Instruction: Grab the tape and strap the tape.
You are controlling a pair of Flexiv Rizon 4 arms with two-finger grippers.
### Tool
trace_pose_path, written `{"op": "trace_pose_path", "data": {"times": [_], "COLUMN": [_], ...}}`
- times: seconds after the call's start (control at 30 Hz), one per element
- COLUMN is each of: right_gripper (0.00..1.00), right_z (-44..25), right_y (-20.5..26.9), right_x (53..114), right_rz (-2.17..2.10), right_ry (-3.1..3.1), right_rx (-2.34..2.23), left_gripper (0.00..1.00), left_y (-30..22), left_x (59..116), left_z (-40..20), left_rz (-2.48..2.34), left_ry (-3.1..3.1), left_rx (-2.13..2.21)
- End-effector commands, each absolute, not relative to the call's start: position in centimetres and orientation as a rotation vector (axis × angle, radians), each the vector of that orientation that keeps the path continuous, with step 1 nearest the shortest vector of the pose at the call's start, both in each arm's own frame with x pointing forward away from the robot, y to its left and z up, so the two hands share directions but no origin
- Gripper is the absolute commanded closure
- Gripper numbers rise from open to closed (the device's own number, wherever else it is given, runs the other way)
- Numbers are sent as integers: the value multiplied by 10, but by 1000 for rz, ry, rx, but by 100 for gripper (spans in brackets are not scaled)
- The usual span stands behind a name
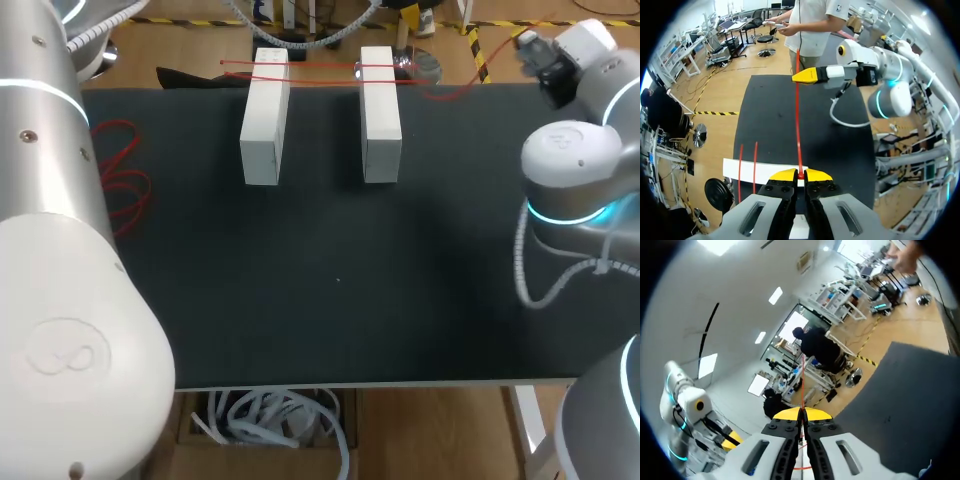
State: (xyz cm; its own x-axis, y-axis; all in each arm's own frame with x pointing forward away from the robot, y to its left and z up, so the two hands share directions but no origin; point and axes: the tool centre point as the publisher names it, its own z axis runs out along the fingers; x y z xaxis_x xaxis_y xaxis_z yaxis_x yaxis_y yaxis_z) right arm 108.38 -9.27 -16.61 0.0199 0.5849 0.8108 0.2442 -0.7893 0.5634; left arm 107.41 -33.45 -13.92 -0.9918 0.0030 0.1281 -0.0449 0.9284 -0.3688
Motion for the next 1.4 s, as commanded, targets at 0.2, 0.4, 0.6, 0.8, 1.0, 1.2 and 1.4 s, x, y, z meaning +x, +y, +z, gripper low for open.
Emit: {"op": "trace_pose_path", "data": {"times": [0.2, 0.4, 0.6, 0.8, 1.0, 1.2, 1.4], "right_gripper": [100, 100, 100, 100, 100, 100, 100], "right_z": [-155, -153, -153, -153, -154, -157, -158], "right_y": [-108, -118, -123, -127, -133, -138, -142], "right_x": [1083, 1084, 1084, 1082, 1082, 1080, 1077], "right_rz": [1541, 1359, 1216, 1004, 875, 734, 628], "right_ry": [1223, 1386, 1496, 1641, 1721, 1824, 1872], "right_rx": [1794, 1623, 1488, 1342, 1266, 1172, 1075], "left_gripper": [100, 100, 100, 100, 100, 100, 100], "left_y": [-336, -336, -336, -336, -336, -336, -336], "left_x": [1076, 1076, 1076, 1076, 1076, 1076, 1076], "left_z": [-138, -138, -138, -138, -138, -138, -138], "left_rz": [560, 560, 560, 560, 560, 560, 560], "left_ry": [-2958, -2958, -2958, -2958, -2958, -2958, -2958], "left_rx": [33, 33, 33, 33, 33, 33, 33]}}
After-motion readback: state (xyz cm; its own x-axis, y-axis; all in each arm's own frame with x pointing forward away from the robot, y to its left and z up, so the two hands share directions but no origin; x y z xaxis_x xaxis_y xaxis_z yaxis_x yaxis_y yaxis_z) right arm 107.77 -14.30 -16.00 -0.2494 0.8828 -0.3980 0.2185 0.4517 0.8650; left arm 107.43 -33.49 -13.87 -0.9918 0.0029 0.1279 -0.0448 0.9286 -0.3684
